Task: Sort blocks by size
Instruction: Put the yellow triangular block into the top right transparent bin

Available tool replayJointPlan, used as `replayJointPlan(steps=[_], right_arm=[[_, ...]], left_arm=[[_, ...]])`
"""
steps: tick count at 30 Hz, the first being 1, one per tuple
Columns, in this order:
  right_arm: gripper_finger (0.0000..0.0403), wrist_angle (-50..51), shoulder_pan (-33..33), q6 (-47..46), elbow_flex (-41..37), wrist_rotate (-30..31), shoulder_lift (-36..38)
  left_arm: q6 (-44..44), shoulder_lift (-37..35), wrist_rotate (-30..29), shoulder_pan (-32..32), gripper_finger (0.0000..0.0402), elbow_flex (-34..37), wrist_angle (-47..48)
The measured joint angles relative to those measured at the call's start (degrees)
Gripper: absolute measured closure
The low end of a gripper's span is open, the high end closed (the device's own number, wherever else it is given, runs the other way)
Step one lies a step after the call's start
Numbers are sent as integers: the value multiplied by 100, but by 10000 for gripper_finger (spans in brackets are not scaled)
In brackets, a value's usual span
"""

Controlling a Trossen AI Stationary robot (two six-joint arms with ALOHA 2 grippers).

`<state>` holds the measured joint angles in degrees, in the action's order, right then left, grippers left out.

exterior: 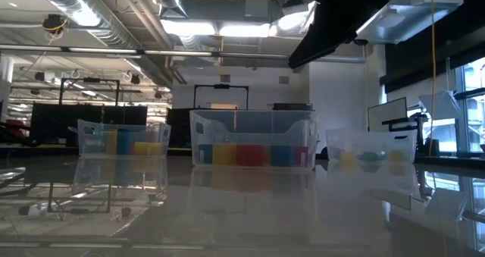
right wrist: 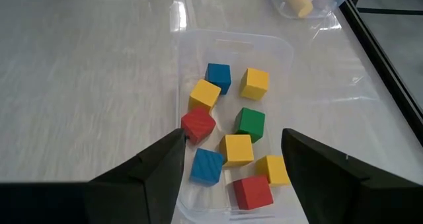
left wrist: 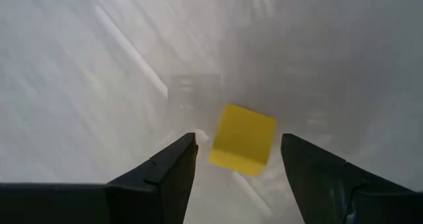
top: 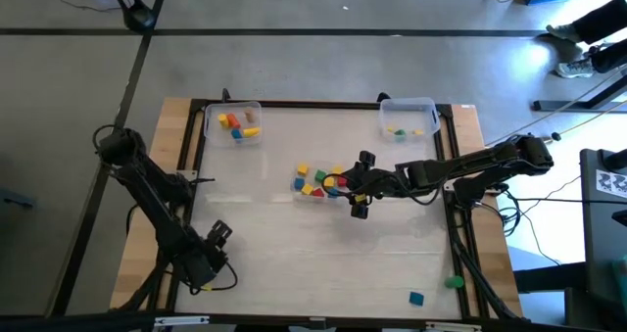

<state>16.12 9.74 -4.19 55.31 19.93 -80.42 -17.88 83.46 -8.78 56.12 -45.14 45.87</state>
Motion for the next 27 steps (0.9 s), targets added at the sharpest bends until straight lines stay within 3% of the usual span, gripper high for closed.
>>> replayJointPlan(steps=[8,15,21,27], right_arm=[[155,0,0,-13,0,2,0],[155,0,0,-24,0,0,0],[155,-16,0,-25,0,0,0],[155,-624,4,-24,0,-308,0]], left_arm=[[-62,1,246,-33,199,422,-548],[-147,-22,308,-35,267,613,-883],[-173,8,245,-95,282,472,-805],[-624,2,-253,-338,282,-63,-235]])
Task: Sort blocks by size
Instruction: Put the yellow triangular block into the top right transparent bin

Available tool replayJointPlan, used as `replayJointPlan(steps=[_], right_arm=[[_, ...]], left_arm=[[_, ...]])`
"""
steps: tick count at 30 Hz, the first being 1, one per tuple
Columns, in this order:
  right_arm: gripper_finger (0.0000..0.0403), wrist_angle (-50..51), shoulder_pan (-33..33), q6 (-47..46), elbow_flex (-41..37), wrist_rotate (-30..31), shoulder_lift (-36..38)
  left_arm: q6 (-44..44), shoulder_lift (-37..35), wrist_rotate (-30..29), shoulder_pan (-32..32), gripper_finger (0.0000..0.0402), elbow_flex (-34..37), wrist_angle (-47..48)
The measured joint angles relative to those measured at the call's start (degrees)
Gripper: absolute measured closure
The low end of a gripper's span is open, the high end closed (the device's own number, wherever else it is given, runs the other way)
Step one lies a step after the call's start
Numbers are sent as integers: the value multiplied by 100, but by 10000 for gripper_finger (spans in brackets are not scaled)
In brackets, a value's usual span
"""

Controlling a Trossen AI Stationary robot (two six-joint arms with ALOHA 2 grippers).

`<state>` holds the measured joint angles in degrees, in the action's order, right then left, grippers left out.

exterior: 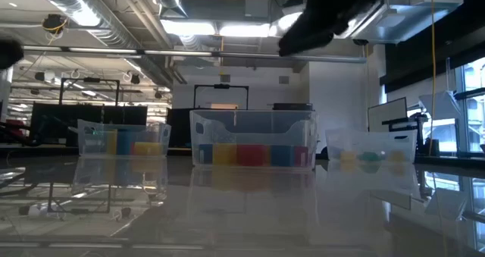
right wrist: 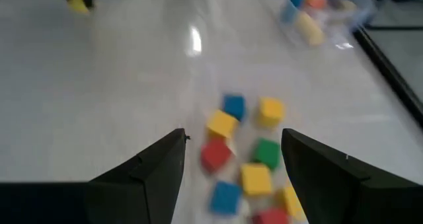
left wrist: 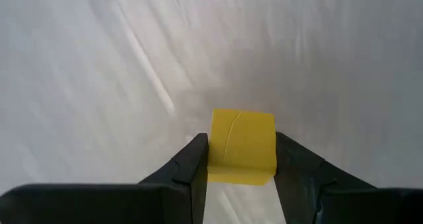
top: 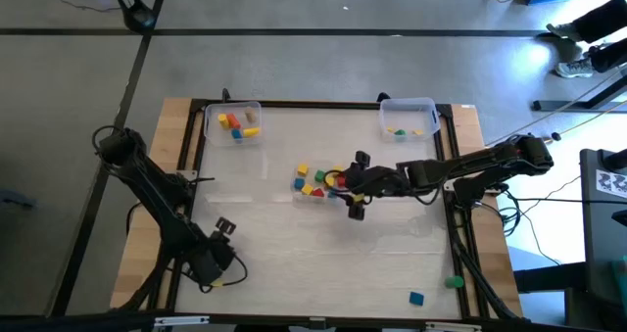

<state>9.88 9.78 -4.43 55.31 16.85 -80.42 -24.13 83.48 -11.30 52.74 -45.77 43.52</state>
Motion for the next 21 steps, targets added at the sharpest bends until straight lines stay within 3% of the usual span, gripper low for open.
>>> replayJointPlan(steps=[8,15,21], right_arm=[[155,-1186,76,324,6,-848,-152],[155,-1850,424,1002,2,-711,-508],[155,-2724,741,2471,2,-470,-1045]], left_arm=[[222,-535,-1744,-256,282,-530,-118],[-395,-1296,-1235,-1189,282,-534,-603],[-290,-1387,-817,-1913,282,-532,-1033]])
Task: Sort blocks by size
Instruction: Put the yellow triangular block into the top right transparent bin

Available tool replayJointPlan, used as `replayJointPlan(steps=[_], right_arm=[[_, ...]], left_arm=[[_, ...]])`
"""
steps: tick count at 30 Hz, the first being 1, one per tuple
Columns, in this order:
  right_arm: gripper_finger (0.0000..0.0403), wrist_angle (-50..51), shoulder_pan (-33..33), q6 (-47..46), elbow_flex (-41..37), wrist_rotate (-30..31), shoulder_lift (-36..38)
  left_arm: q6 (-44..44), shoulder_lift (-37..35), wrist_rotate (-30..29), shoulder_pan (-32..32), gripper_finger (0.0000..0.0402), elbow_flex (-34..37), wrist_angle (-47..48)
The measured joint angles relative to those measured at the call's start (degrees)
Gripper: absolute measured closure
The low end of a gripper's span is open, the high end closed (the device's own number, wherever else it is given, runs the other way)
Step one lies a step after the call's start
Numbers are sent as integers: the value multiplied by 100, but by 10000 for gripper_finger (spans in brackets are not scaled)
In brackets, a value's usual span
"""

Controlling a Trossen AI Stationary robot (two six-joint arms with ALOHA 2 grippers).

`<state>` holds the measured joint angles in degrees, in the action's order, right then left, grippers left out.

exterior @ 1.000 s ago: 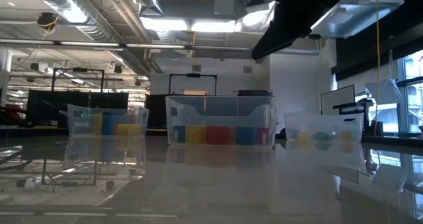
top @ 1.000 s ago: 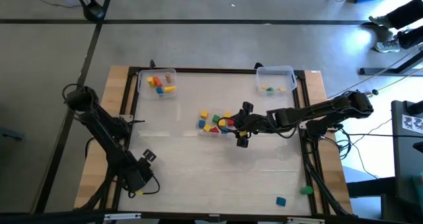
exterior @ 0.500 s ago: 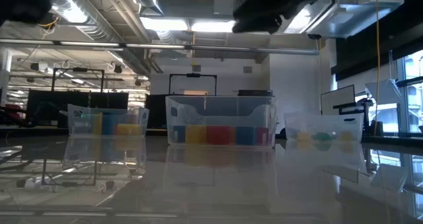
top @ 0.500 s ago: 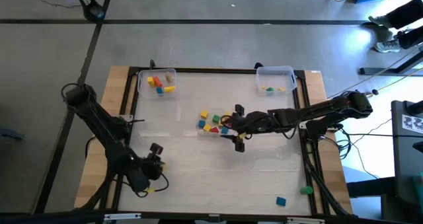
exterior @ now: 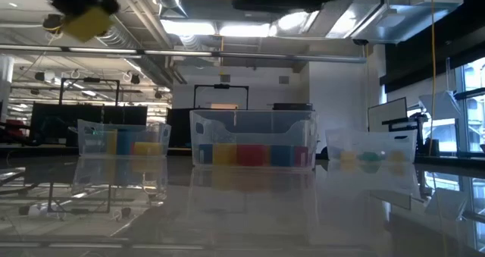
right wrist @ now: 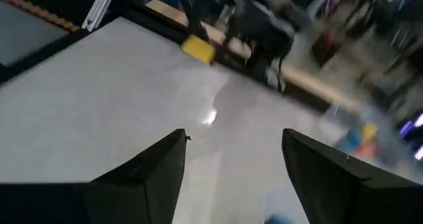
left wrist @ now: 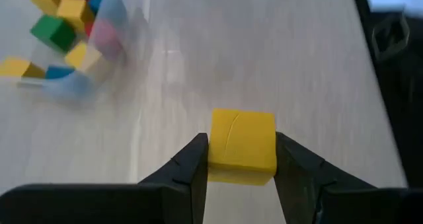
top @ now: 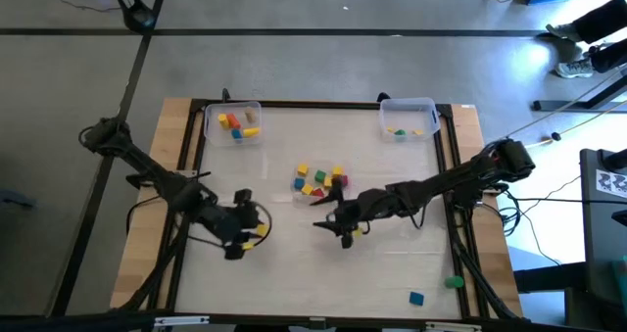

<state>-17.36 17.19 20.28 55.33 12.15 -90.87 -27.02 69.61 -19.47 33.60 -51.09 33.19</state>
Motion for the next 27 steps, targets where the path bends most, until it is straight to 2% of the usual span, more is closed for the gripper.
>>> replayJointPlan(steps=[4,9,16,27], right_arm=[[155,-562,103,1082,84,250,-414],[155,-534,158,1964,547,633,-856],[155,-480,115,3226,1207,883,-1395],[155,-549,-30,4029,1646,834,-1901]], left_arm=[[116,84,395,-505,282,0,-497],[202,141,819,-1025,282,0,-1011],[584,141,1019,-1455,282,0,-1523],[592,141,1066,-1561,281,4,-1821]])
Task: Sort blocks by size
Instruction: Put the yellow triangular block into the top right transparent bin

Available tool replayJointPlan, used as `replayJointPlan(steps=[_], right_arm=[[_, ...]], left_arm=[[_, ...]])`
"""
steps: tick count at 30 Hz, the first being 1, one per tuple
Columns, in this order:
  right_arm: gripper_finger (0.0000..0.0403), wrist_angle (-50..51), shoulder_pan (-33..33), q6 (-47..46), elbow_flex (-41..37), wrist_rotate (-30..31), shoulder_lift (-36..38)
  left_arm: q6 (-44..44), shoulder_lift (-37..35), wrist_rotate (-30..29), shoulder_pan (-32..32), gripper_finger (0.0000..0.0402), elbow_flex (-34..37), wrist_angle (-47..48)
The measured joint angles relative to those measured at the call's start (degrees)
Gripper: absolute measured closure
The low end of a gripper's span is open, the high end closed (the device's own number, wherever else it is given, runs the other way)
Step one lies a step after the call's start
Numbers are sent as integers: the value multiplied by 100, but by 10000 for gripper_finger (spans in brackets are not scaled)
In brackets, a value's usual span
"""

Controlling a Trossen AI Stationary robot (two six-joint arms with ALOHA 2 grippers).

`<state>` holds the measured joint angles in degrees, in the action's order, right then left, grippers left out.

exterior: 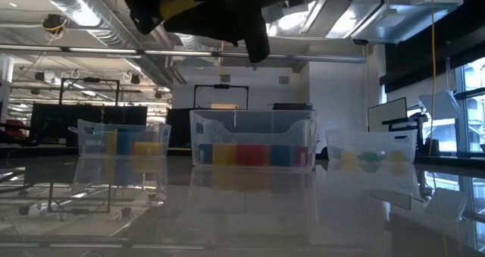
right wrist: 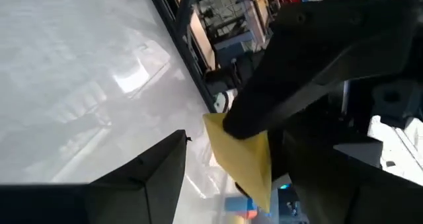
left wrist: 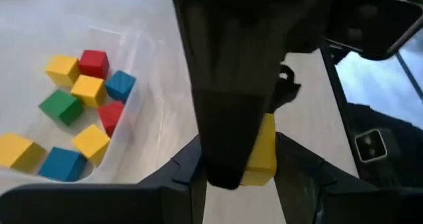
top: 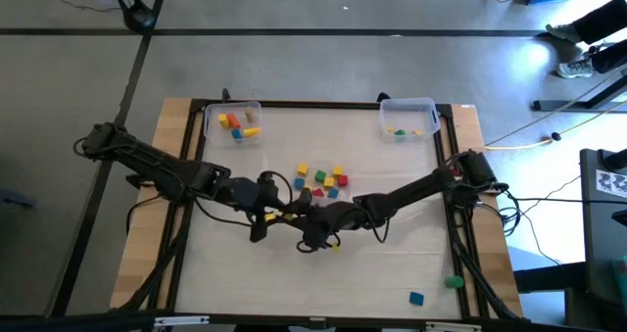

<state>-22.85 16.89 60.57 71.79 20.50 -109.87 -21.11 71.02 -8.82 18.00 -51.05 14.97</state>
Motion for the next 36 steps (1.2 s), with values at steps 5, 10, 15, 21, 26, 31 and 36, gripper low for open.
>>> replayJointPlan(steps=[5,10,15,21,26,31,36], right_arm=[[155,-218,4,2,0,-85,-56],[155,-224,-21,62,0,-248,-56],[183,-307,-38,68,0,-247,-65],[275,-282,-40,-117,-1,-312,-67],[317,-286,-42,-74,0,-295,-67],[314,-282,-42,-121,0,-295,-67],[317,-286,-42,-164,0,-298,-67]], left_arm=[[7,2,57,-21,281,3,-114],[-15,0,180,-48,280,3,-202],[-28,2,222,-50,278,3,-237],[-72,4,245,-50,278,3,-242],[-85,11,251,-52,277,3,-241],[-61,11,249,-52,277,3,-253],[80,11,319,-56,268,3,-236]])
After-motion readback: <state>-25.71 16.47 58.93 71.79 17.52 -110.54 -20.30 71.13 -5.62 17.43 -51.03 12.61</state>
